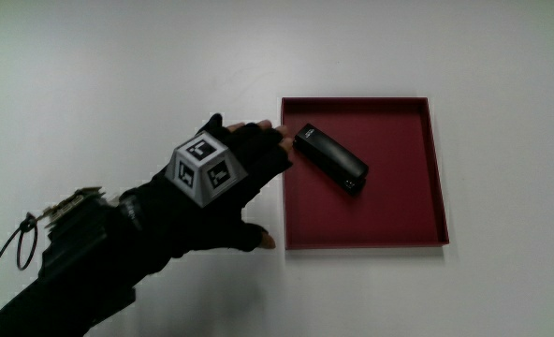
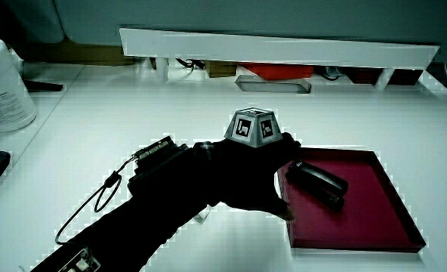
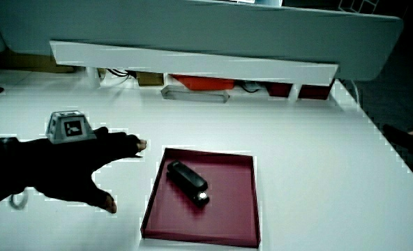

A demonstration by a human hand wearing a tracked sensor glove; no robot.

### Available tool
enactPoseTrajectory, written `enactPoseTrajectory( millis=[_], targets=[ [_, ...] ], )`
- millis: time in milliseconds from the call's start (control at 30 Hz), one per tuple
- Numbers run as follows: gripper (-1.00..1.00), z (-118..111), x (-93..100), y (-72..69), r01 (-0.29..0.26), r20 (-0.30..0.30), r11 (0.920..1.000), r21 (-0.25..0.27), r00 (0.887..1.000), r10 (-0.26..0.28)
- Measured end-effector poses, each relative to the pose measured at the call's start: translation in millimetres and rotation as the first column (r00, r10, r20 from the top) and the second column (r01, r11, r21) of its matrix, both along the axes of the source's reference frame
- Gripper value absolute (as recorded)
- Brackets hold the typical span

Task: Pick stapper from plate

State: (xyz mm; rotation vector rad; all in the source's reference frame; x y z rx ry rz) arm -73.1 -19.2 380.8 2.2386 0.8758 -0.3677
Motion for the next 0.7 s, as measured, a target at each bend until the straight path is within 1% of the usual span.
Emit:
enactPoseTrajectory(
  millis=[33,67,100,133,167,200,333,367,400,433,467,500,533,567,633,700],
  targets=[
    [0.0,-2.9,3.6,-3.1,-0.015,-0.01,0.9995,0.027,1.0,0.015],
    [0.0,-3.1,6.6,-6.6,-0.017,0.002,0.9997,0.016,1.0,0.017],
    [0.0,-2.1,9.4,-9.8,-0.013,-0.021,0.9996,0.025,1.0,0.013],
    [0.0,-0.5,12.5,-12.4,-0.01,0.025,0.9998,-0.015,1.0,0.01],
    [0.0,9.5,14.4,-15.1,0.022,-0.008,0.9992,-0.034,1.0,-0.022],
    [0.0,8.0,18.4,-18.2,0.022,0.019,0.9975,-0.067,1.0,-0.021],
    [0.0,7.7,35.9,-29.6,0.001,-0.03,0.9994,-0.034,1.0,-0.002],
    [0.0,8.2,40.4,-32.5,-0.007,-0.024,0.9993,-0.036,1.0,0.006],
    [0.0,12.7,44.5,-35.0,0.007,-0.02,0.9989,-0.046,1.0,-0.008],
    [0.0,11.6,49.2,-37.4,-0.007,0.001,0.9999,-0.015,1.0,0.007],
    [0.0,10.4,52.6,-39.5,-0.007,0.006,0.9999,-0.008,1.0,0.007],
    [0.0,13.8,55.9,-41.8,-0.01,0.004,0.9999,-0.008,1.0,0.01],
    [0.0,17.2,59.1,-43.6,-0.001,0.018,0.9995,-0.033,1.0,0.002],
    [0.0,20.7,62.9,-45.0,-0.01,0.03,0.9994,-0.033,1.0,0.011],
    [0.0,22.3,68.9,-48.4,-0.023,0.046,0.9997,-0.009,0.999,0.023],
    [0.0,27.6,73.1,-52.1,-0.011,0.063,0.9998,-0.014,0.998,0.012]
  ],
)
